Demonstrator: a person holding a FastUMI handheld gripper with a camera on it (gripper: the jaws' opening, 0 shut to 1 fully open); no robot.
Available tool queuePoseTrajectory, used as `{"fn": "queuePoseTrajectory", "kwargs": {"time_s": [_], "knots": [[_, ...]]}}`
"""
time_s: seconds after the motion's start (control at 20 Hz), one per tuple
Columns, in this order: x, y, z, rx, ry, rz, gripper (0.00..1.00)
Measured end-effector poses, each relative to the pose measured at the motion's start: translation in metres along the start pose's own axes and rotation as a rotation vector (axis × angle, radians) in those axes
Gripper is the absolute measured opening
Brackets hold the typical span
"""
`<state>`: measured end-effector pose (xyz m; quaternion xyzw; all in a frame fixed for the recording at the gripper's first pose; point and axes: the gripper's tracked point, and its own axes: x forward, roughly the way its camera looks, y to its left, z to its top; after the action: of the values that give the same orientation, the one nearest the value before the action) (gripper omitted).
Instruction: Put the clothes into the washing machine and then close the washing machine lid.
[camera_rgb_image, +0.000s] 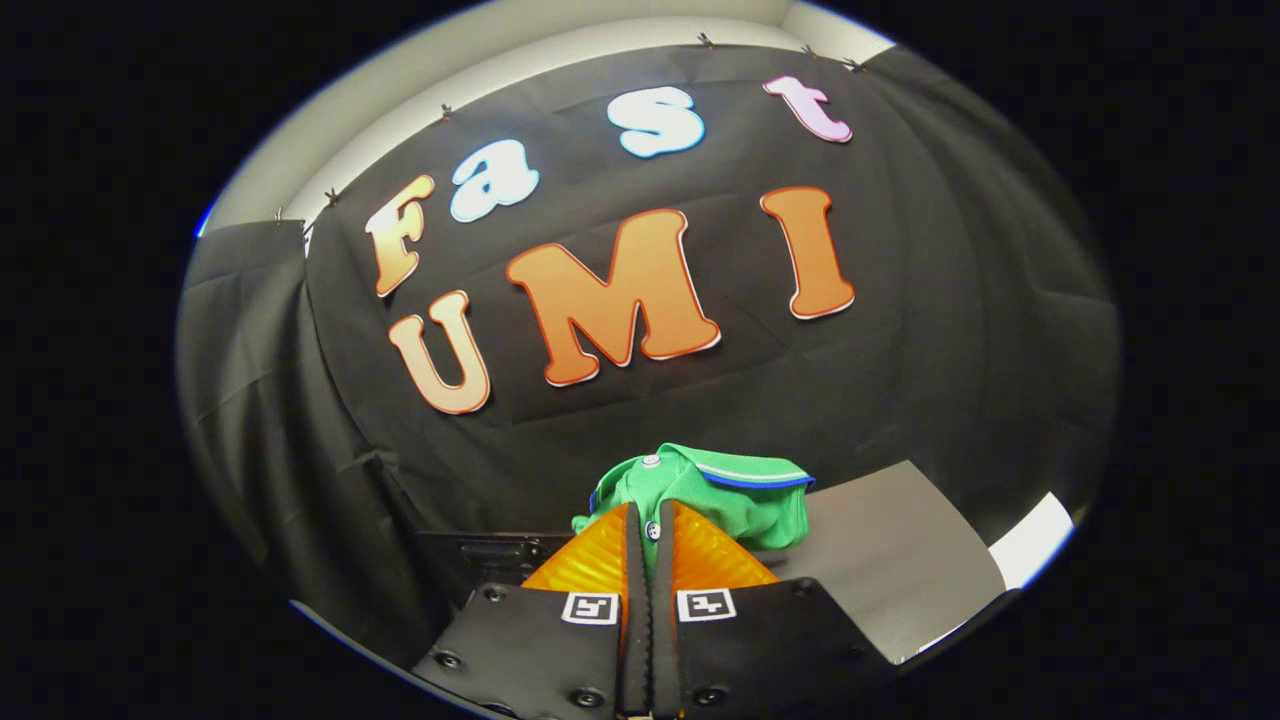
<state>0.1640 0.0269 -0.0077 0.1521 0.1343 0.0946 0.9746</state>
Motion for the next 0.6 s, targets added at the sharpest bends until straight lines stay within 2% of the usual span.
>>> {"fn": "queuePoseTrajectory", "kwargs": {"time_s": [0.2, 0.6], "knots": [[-0.001, 0.061, 0.005, 0.004, -0.02, -0.008, 0.08], [0.025, 0.187, -0.028, 0.026, 0.015, 0.09, 0.08]]}}
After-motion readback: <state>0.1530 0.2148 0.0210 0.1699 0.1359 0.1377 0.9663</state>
